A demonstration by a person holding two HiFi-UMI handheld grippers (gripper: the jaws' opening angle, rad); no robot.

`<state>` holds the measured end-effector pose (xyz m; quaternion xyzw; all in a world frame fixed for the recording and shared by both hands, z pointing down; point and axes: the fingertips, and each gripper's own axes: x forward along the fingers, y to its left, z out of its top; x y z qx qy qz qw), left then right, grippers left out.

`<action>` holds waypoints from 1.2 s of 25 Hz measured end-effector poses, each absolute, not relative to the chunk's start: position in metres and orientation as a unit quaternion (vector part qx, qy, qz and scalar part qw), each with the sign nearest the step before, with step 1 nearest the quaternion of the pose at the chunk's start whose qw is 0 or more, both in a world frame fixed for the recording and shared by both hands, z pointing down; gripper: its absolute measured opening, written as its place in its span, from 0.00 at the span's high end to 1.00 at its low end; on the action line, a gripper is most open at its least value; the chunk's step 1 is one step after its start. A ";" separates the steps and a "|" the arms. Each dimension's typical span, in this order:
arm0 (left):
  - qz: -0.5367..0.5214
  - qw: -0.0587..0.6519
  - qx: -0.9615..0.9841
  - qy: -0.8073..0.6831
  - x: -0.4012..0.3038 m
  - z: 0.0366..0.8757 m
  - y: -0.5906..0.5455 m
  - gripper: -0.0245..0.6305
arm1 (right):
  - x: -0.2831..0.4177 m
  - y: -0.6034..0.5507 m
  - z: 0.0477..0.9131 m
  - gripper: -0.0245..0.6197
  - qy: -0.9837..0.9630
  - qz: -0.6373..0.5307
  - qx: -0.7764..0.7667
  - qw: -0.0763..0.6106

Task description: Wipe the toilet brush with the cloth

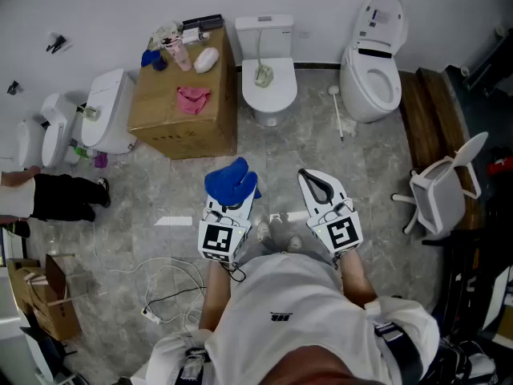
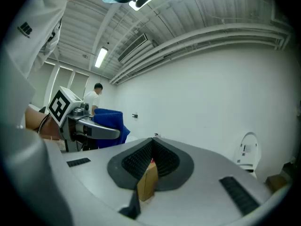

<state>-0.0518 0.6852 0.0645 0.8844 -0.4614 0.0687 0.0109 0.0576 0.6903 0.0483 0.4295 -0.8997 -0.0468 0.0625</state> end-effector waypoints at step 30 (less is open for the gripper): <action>0.068 0.022 0.900 -0.430 -0.108 0.087 0.536 0.75 | -0.007 0.556 0.078 0.97 -0.881 -0.022 0.464 0.093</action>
